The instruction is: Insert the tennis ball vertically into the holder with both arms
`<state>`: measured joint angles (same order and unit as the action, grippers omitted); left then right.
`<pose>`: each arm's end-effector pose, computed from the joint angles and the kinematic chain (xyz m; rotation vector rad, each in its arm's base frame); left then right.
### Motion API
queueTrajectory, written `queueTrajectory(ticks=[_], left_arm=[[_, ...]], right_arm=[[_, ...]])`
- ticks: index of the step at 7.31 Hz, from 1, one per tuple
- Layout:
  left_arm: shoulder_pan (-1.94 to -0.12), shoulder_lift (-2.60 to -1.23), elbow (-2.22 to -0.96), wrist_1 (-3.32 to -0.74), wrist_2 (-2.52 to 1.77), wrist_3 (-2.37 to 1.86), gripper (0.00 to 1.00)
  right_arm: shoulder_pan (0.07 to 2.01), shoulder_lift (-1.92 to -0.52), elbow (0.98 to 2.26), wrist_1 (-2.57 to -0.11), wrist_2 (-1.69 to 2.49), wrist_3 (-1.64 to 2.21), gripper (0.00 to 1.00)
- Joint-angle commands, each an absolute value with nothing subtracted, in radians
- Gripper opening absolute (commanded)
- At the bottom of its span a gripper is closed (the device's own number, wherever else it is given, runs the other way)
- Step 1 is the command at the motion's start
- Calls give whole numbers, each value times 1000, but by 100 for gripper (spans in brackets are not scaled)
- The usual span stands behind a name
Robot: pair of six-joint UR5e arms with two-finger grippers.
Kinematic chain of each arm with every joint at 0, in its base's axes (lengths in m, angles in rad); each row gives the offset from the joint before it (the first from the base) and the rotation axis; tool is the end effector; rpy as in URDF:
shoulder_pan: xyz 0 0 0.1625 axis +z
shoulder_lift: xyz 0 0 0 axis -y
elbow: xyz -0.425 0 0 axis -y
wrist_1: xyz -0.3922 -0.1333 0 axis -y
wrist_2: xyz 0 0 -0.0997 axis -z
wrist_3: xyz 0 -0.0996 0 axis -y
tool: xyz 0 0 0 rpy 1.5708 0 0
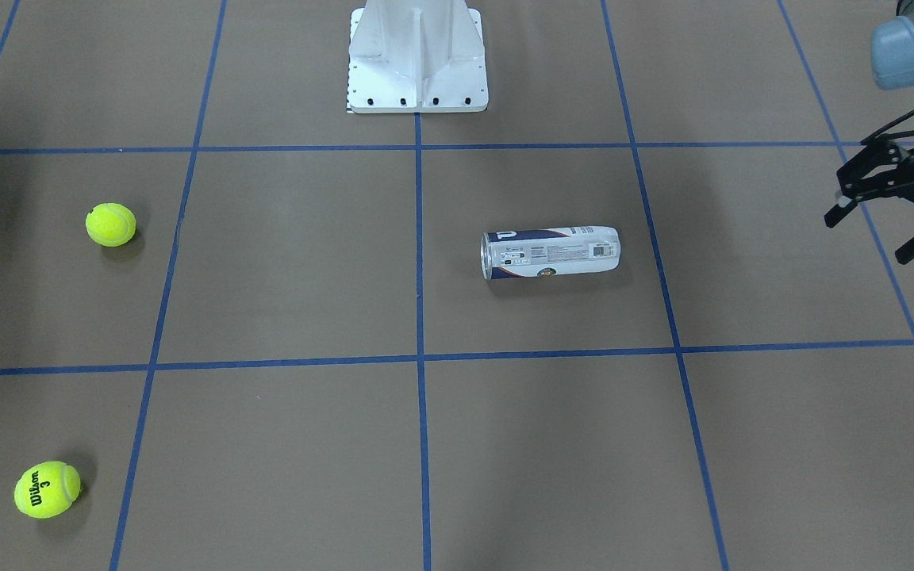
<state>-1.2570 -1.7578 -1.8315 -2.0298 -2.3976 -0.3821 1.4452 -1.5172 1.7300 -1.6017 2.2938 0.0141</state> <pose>0.1118 -0.5389 0.3734 0.5390 1.0109 0.3136 0.0020 -0.5221 0.5595 0.1233 -0.7322 -0.1721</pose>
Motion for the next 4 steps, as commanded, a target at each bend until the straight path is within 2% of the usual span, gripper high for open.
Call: queueTrajectory(ticks=[1,4], left_arm=[[-1128,-1894,-1822,-2028,-2384,-394,98],[-903,-1994,-1821,-2032,-2242,-384,98]], right_arm=[[1447,-1532,1759,-1603,2293,15,100],[1447,-1532,1763,-1601,2295,15,100]])
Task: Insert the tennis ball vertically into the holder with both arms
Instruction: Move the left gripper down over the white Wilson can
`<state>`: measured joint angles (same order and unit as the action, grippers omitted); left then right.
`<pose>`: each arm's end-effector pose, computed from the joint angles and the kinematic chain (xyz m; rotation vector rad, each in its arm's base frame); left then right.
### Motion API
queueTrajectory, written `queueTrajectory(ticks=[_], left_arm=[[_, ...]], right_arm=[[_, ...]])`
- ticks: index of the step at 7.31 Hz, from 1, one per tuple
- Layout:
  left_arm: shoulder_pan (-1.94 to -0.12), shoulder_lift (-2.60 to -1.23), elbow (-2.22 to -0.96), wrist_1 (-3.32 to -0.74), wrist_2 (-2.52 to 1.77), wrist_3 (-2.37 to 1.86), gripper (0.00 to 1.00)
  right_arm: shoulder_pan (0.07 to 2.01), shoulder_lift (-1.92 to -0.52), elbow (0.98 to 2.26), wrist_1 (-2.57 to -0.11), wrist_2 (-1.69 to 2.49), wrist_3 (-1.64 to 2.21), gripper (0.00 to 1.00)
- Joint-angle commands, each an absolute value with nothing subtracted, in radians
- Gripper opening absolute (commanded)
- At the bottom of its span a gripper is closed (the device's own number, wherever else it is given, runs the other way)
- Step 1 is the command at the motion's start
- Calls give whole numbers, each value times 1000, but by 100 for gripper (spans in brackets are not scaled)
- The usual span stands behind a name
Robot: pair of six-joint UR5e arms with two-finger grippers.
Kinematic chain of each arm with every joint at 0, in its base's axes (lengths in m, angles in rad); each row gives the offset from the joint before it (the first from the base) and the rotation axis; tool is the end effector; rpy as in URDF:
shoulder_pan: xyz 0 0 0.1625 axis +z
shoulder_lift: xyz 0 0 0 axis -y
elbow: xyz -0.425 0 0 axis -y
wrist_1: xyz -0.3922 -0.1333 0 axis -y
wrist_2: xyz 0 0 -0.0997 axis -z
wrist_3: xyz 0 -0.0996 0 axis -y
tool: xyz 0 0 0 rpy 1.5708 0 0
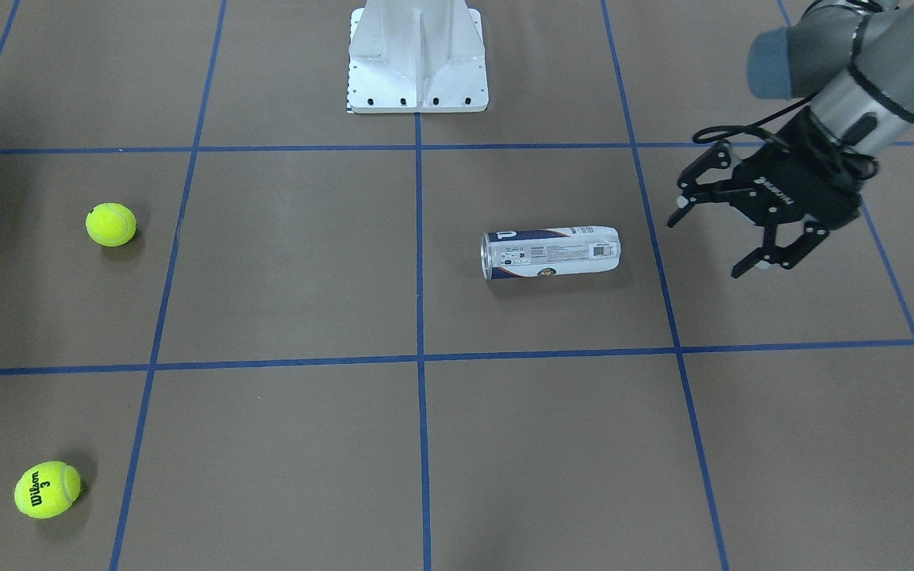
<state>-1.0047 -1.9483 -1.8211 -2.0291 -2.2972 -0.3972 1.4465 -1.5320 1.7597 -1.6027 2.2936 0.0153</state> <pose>0.2578 -0.5309 0.2737 0.6202 1.0653 0.5408 0.0036 -0.5153 0.5525 0.1366 -0.7326 -0.1747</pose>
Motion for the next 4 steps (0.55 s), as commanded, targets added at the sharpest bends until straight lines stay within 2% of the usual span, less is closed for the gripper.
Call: queueTrajectory(ticks=[1,4], left_arm=[[-797,-2025,-1821,-2028,-2168,-274,97],[-622,-2036,-1798,-1911,-1973,-21,98]], right_arm=[[1447,-1532,1761,-1603,2296,15,100],[1447,-1534,1763,-1603,2313,15,100]])
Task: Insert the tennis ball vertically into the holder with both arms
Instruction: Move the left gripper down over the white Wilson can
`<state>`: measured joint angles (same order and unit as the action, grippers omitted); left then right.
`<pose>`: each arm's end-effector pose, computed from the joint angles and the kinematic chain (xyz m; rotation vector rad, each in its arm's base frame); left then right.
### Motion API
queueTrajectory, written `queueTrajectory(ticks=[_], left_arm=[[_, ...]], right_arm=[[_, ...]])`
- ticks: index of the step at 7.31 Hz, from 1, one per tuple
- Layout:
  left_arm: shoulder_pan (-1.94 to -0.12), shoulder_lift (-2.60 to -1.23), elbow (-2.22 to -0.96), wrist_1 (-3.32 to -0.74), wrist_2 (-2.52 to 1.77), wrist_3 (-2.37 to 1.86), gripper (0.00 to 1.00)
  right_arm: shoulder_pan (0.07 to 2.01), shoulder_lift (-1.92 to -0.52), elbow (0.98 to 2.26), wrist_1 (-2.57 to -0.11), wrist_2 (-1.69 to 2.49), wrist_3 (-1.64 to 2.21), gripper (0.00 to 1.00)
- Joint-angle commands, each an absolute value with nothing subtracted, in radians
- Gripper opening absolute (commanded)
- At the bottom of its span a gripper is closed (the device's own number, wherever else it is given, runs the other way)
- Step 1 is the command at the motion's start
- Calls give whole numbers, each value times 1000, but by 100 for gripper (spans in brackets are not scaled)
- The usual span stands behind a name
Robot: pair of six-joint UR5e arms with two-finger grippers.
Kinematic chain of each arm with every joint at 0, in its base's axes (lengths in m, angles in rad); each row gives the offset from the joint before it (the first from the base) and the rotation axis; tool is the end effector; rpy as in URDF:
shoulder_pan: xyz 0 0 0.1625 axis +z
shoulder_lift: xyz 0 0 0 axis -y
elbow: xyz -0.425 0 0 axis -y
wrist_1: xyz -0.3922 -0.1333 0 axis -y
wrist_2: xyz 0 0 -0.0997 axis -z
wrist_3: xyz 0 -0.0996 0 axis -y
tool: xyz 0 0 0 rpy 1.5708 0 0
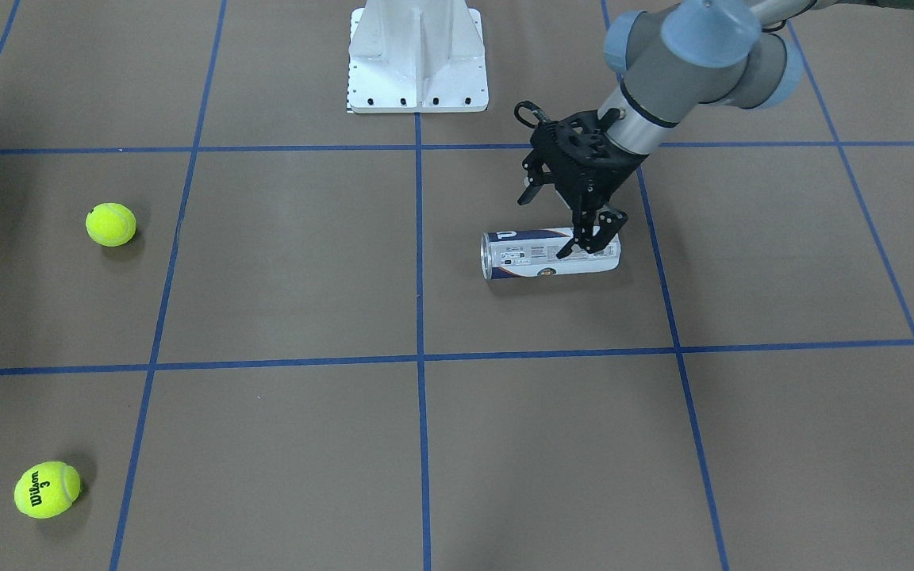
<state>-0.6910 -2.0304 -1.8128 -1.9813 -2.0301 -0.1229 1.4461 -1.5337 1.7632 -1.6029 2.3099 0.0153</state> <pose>0.4150 -0.4589 0.2404 0.7897 0.9194 0.9208 0.0023 -0.5142 0.5506 0.1365 -0.7489 -0.1770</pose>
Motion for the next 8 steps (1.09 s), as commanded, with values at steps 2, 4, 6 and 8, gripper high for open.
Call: queueTrajectory(ticks=[2,4,6,8], left_arm=[[-583,-2069,-1760,-1898,-1887,44,97],[-572,-2156,-1712,-1898,-1812,98,98],[-560,-2151,-1709,-1891,-1747,177,99],[-539,-2186,-1724,-1765,-1747,187,99]], right_arm=[[1445,-1534,1766,-1603,2316,15,100],[1445,-1537,1763,-1603,2319,15,100],[1445,-1537,1758,-1603,2319,14,100],[1445,-1536,1755,-1601,2316,15,100]])
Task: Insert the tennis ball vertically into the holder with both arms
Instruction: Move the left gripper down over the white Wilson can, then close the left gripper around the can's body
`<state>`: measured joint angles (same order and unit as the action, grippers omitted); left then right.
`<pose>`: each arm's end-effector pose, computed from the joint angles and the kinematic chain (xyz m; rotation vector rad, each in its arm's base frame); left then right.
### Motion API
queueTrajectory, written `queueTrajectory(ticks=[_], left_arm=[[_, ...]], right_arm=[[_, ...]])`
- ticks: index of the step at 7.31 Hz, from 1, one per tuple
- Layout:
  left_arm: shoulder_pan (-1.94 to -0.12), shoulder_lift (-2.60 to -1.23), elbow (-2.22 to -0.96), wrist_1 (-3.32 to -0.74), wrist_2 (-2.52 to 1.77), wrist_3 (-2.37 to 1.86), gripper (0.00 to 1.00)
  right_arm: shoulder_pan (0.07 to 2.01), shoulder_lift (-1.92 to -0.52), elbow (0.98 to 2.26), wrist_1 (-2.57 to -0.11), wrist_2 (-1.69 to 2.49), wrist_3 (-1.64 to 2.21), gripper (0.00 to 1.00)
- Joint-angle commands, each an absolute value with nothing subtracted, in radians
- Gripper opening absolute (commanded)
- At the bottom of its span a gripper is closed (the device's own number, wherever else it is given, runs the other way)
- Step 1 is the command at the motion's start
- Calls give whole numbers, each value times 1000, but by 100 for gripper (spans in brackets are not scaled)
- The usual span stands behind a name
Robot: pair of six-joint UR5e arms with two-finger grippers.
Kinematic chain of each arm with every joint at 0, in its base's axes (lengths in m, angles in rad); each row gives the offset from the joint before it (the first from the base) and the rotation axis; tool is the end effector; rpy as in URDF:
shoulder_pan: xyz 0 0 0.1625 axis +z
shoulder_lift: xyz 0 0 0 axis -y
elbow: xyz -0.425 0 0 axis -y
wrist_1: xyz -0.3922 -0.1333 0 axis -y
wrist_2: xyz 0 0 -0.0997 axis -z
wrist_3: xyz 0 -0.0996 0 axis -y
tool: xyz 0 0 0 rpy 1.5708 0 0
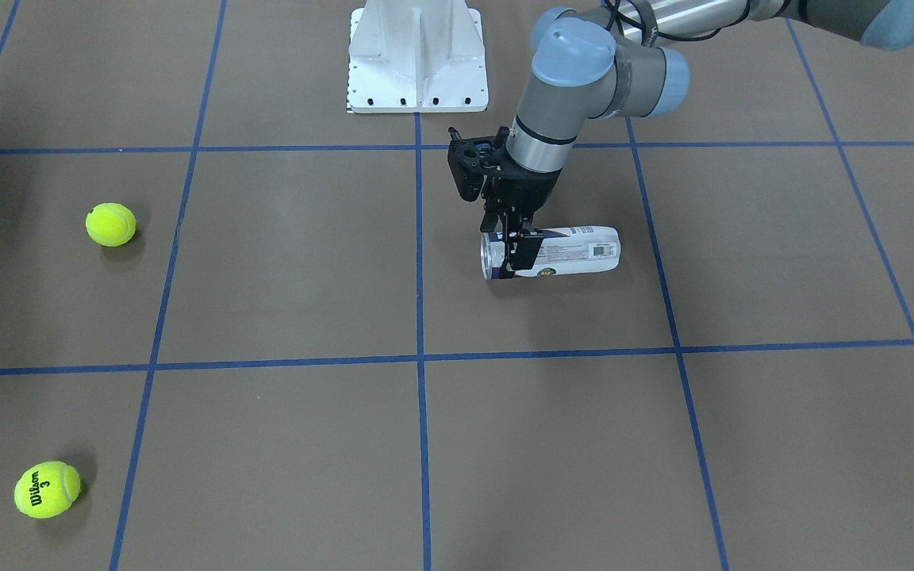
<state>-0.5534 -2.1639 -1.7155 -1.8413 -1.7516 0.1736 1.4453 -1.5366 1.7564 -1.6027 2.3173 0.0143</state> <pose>0.5041 -0.4471 0.2190 0.9065 0.6001 1.1711 0.0015 -0.5131 0.5549 0.1268 -0.7558 -0.1758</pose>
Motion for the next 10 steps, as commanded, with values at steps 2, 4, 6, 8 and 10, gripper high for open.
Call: queueTrajectory(ticks=[2,4,6,8,10], left_arm=[[-528,-2198,-1747,-1668,-1747,239,99],[-523,-2200,-1737,-1654,-1714,291,99],[-483,-2206,-1723,-1654,-1683,295,99],[-468,-2206,-1700,-1655,-1680,290,99],[-466,-2236,-1656,-1663,-1654,295,99]], right_arm=[[1445,-1536,1755,-1601,2318,14,100],[1445,-1534,1756,-1601,2318,14,100],[1445,-1535,1756,-1601,2341,14,100],[1445,-1536,1756,-1601,2342,15,100],[1445,-1536,1756,-1601,2344,14,100]])
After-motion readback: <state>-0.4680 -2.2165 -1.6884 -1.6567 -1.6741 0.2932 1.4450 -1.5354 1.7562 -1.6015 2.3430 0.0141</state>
